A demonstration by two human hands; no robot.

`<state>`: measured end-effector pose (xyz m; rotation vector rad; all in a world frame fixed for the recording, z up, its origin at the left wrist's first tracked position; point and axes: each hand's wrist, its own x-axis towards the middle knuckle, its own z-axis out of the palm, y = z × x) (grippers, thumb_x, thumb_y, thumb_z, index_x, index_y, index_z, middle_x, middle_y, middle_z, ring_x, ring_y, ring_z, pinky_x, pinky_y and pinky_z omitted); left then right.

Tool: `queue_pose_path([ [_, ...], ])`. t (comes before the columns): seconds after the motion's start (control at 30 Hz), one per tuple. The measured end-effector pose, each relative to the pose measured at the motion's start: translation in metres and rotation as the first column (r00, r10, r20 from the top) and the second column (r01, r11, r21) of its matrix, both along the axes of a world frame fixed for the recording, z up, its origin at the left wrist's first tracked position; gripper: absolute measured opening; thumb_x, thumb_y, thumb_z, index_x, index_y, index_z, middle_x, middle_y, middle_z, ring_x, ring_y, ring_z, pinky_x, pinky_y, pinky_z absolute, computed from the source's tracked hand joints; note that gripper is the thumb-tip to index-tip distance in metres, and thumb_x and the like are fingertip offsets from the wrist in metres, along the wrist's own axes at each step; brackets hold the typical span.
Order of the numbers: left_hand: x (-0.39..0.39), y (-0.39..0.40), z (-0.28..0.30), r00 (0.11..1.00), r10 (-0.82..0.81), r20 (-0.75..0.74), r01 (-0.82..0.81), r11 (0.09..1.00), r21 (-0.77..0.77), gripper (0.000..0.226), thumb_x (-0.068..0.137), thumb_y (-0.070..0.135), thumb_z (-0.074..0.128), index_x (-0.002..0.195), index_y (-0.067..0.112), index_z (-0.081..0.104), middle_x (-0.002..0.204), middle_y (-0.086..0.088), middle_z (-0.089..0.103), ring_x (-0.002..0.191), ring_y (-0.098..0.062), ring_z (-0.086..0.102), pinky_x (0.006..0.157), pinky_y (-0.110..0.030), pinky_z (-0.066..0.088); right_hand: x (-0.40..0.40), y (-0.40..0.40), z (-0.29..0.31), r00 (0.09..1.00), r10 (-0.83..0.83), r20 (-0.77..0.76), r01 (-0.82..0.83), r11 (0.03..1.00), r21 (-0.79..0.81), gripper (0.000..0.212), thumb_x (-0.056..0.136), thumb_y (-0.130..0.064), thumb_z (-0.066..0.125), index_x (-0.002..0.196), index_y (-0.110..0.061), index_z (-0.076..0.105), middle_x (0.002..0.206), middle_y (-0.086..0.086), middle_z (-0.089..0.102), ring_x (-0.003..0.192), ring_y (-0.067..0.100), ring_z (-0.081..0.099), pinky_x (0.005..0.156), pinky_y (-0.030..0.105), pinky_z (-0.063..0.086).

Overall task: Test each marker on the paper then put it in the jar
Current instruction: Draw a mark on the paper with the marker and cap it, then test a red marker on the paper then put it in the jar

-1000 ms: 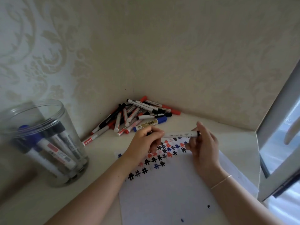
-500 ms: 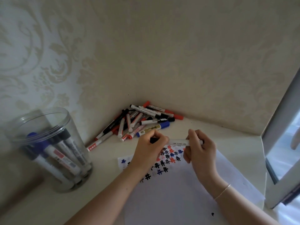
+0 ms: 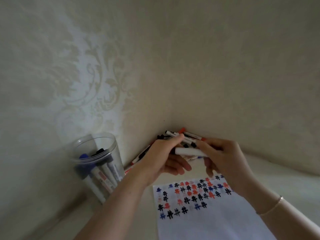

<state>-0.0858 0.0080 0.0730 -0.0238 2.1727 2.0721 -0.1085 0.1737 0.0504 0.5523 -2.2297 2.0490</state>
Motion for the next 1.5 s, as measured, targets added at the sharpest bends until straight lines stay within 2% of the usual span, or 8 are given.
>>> queue_pose_path([
  [0.37, 0.012, -0.006, -0.02, 0.976, 0.159, -0.146, -0.139, 0.981, 0.136, 0.049, 0.096, 0.025, 0.051, 0.053, 0.009, 0.068, 0.042, -0.009, 0.041, 0.029, -0.011, 0.026, 0.038, -0.02, 0.018, 0.002, -0.027, 0.0, 0.987, -0.129, -0.099, 0.13, 0.991, 0.004, 0.044, 0.087, -0.011, 0.064, 0.054, 0.014, 0.049, 0.038, 0.011, 0.039, 0.03, 0.013, 0.029, 0.037, 0.016, 0.029],
  [0.53, 0.023, -0.023, 0.008, 0.965, 0.068, -0.254, -0.131, 0.961, -0.242, 0.04, 0.095, 0.031, 0.054, 0.065, 0.009, 0.068, 0.049, -0.008, 0.056, 0.038, -0.014, 0.044, 0.042, -0.021, 0.037, 0.0, -0.037, 0.003, 1.0, 0.012, -0.001, -0.012, 0.999, -0.034, 0.042, 0.09, -0.018, 0.062, 0.06, 0.009, 0.055, 0.042, 0.009, 0.043, 0.032, 0.016, 0.035, 0.038, 0.02, 0.031],
  [0.7, 0.05, -0.06, 0.075, 0.782, 0.226, -0.581, -0.544, 0.703, -0.459, 0.015, 0.086, 0.028, 0.067, 0.077, 0.016, 0.068, 0.058, -0.003, 0.068, 0.045, -0.01, 0.061, 0.048, -0.021, 0.05, -0.038, -0.077, -0.006, 0.991, 0.085, 0.105, -0.088, 0.996, 0.025, 0.031, 0.097, -0.03, 0.049, 0.094, -0.002, 0.062, 0.072, 0.012, 0.058, 0.059, 0.024, 0.055, 0.059, 0.036, 0.048],
  [0.87, 0.081, -0.1, 0.115, 0.701, 0.287, -0.653, -0.709, 0.383, -0.592, 0.014, 0.077, 0.033, 0.076, 0.068, 0.025, 0.068, 0.052, 0.007, 0.067, 0.052, -0.017, 0.067, 0.057, -0.027, 0.05, -0.071, -0.107, -0.051, 0.877, 0.348, -0.331, 0.135, 0.482, 0.866, 0.044, 0.091, -0.009, 0.052, 0.134, -0.015, 0.044, 0.127, 0.009, 0.048, 0.115, 0.028, 0.049, 0.091, 0.036, 0.045],
  [1.0, 0.086, -0.109, 0.118, 0.743, 0.31, -0.593, -0.666, 0.26, -0.699, 0.012, 0.077, 0.026, 0.076, 0.068, 0.025, 0.069, 0.052, 0.007, 0.067, 0.058, -0.025, 0.067, 0.061, -0.034, 0.053, -0.081, -0.131, -0.058, 0.753, 0.514, -0.411, 0.397, 0.144, 0.906, 0.044, 0.092, -0.007, 0.049, 0.135, -0.012, 0.042, 0.133, 0.014, 0.042, 0.123, 0.034, 0.04, 0.099, 0.042, 0.036],
  [1.13, 0.076, -0.114, 0.109, 0.813, 0.323, -0.484, -0.554, 0.179, -0.813, 0.015, 0.087, 0.02, 0.061, 0.074, 0.026, 0.066, 0.066, 0.001, 0.069, 0.061, -0.02, 0.066, 0.054, -0.029, 0.05, -0.091, -0.144, -0.06, 0.675, 0.601, -0.427, 0.505, 0.045, 0.862, 0.033, 0.094, -0.006, 0.042, 0.125, -0.005, 0.053, 0.13, 0.018, 0.048, 0.121, 0.035, 0.044, 0.107, 0.049, 0.027],
  [1.3, 0.061, -0.121, 0.102, 0.909, 0.3, -0.291, -0.352, 0.174, -0.92, 0.017, 0.088, 0.016, 0.052, 0.084, 0.021, 0.067, 0.075, 0.0, 0.071, 0.076, -0.015, 0.065, 0.065, -0.028, 0.049, -0.093, -0.145, -0.049, 0.523, 0.58, -0.624, 0.518, 0.366, 0.773, 0.026, 0.047, -0.014, 0.086, 0.066, -0.017, 0.068, 0.067, 0.003, 0.064, 0.061, 0.023, 0.062, 0.06, 0.028, 0.05],
  [1.5, 0.037, -0.126, 0.088, 0.98, 0.197, -0.029, -0.105, 0.388, -0.916, 0.017, 0.078, 0.022, 0.074, 0.091, 0.016, 0.064, 0.067, 0.001, 0.071, 0.059, -0.006, 0.067, 0.058, -0.02, 0.047, -0.067, -0.138, -0.014, 0.768, 0.104, -0.632, 0.203, 0.896, 0.394, 0.014, 0.097, -0.022, 0.047, 0.092, -0.009, 0.051, 0.076, 0.003, 0.058, 0.056, 0.023, 0.056, 0.046, 0.034, 0.041],
])
